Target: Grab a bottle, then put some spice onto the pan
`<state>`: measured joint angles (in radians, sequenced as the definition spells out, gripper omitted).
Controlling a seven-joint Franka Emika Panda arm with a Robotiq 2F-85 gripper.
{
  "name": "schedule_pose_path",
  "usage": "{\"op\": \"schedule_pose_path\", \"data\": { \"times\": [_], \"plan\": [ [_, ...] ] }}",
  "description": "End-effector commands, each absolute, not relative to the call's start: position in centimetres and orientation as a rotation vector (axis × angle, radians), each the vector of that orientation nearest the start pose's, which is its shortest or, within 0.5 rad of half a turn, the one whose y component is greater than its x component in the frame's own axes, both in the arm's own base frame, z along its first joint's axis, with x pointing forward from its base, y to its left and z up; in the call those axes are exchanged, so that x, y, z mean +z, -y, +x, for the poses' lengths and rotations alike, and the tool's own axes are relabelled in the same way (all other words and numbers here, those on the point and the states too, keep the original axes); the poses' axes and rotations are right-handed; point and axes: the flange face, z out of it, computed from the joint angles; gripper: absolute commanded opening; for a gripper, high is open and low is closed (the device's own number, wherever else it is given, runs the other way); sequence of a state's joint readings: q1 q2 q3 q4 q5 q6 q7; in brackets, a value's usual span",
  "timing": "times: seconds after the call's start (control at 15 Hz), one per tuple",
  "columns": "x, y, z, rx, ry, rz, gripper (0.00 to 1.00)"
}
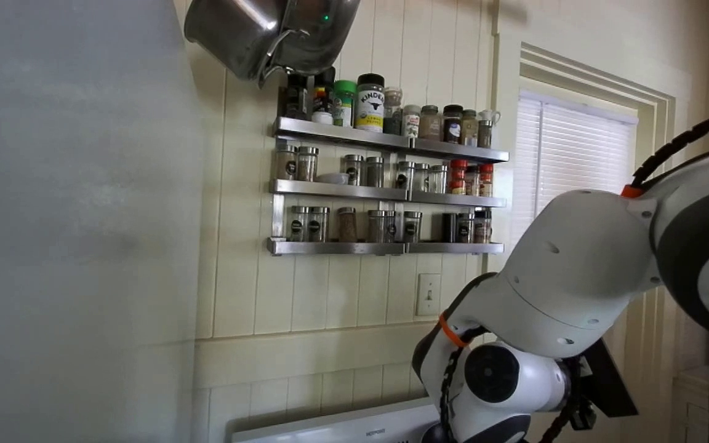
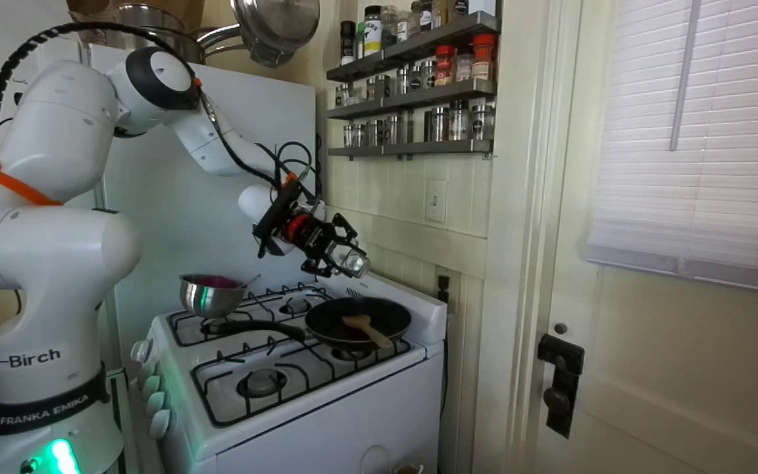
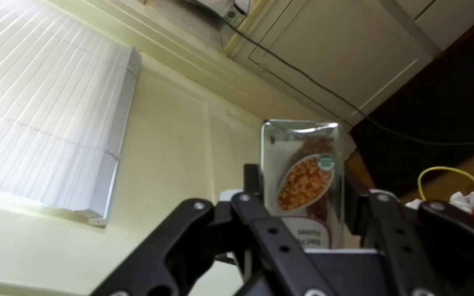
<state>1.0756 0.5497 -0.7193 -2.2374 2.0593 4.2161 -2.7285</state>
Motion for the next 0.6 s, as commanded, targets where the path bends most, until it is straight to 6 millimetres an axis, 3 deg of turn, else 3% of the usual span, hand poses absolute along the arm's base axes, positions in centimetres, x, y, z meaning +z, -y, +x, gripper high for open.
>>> {"op": "schedule_pose_path", "data": {
  "times": [0.0, 0.13, 0.27, 0.33, 0.53],
  "plan": [
    [31.7, -3.6, 39.5, -0.227, -0.767, 1.803, 0.23],
    [33.7, -4.9, 40.3, -0.027, -0.747, 1.767, 0.23],
    [33.5, -5.5, 40.8, 0.065, -0.821, 1.807, 0.23],
    [35.0, -5.9, 40.8, 0.145, -0.820, 1.814, 0.23],
    [36.0, -6.5, 38.9, 0.280, -0.883, 1.876, 0.23]
  ]
}}
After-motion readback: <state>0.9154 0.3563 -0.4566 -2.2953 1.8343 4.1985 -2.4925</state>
